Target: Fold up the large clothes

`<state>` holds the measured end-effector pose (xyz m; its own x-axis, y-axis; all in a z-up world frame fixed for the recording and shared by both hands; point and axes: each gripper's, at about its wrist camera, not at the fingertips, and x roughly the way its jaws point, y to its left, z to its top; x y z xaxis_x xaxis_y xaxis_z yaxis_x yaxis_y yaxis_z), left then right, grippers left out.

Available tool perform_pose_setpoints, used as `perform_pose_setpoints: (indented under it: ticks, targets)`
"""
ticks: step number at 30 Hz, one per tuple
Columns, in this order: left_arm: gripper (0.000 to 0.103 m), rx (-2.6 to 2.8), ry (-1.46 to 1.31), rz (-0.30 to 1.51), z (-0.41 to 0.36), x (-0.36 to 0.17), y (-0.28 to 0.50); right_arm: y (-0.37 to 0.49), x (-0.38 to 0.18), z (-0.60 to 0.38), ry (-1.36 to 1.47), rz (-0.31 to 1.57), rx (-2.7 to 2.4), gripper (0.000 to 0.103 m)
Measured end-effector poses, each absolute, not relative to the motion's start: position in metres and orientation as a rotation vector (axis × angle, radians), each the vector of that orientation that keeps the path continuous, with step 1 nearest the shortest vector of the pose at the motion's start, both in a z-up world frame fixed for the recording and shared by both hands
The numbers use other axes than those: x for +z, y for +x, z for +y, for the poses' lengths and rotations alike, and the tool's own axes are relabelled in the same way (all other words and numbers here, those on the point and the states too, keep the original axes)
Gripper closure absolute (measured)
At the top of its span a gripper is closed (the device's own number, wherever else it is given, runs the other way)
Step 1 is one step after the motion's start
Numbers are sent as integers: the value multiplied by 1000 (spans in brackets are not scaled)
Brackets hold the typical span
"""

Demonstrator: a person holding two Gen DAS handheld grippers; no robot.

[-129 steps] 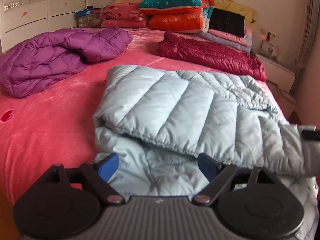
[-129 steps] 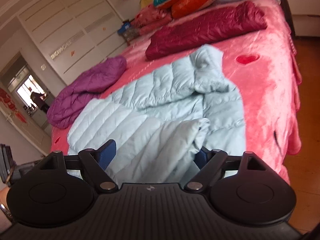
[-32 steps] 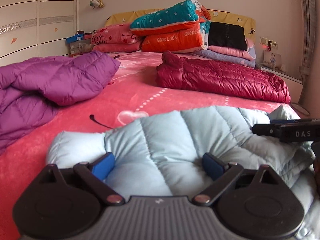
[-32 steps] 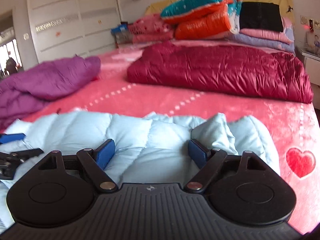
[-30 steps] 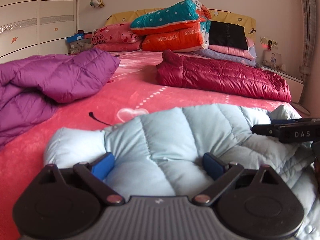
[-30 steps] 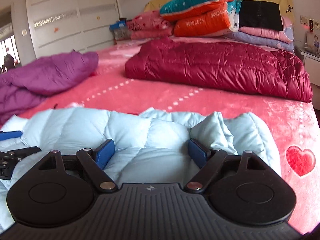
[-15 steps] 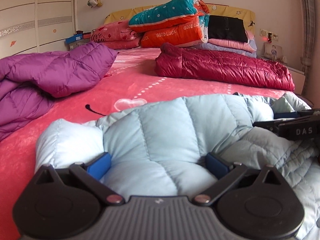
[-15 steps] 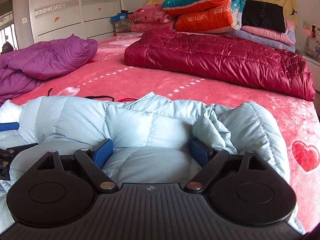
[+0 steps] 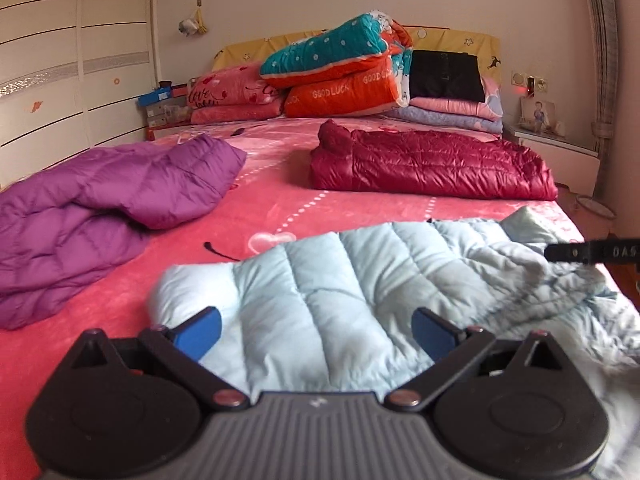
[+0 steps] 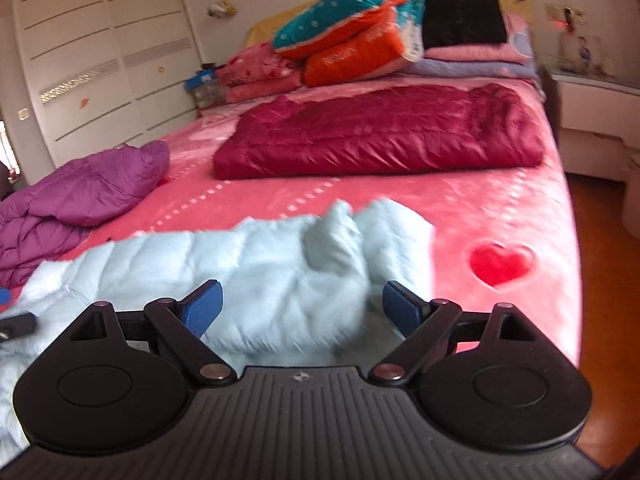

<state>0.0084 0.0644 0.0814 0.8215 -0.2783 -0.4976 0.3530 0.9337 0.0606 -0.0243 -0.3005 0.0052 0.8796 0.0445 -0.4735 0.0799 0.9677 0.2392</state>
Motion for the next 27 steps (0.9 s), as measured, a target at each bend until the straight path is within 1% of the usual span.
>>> perform_pose_setpoints:
  ticks: [6, 15, 21, 27]
  targets:
    - [2, -323, 129, 517, 83, 93, -34, -63, 5, -299, 246, 515, -58, 0]
    - [2, -268, 89, 578, 116, 89, -90, -116, 5, -303, 227, 549, -95, 0]
    - [2, -243, 40, 603, 133, 85, -117, -142, 5, -318, 292, 585, -91, 0]
    - [2, -243, 46, 599, 133, 85, -138, -169, 4, -329, 334, 650, -105, 0]
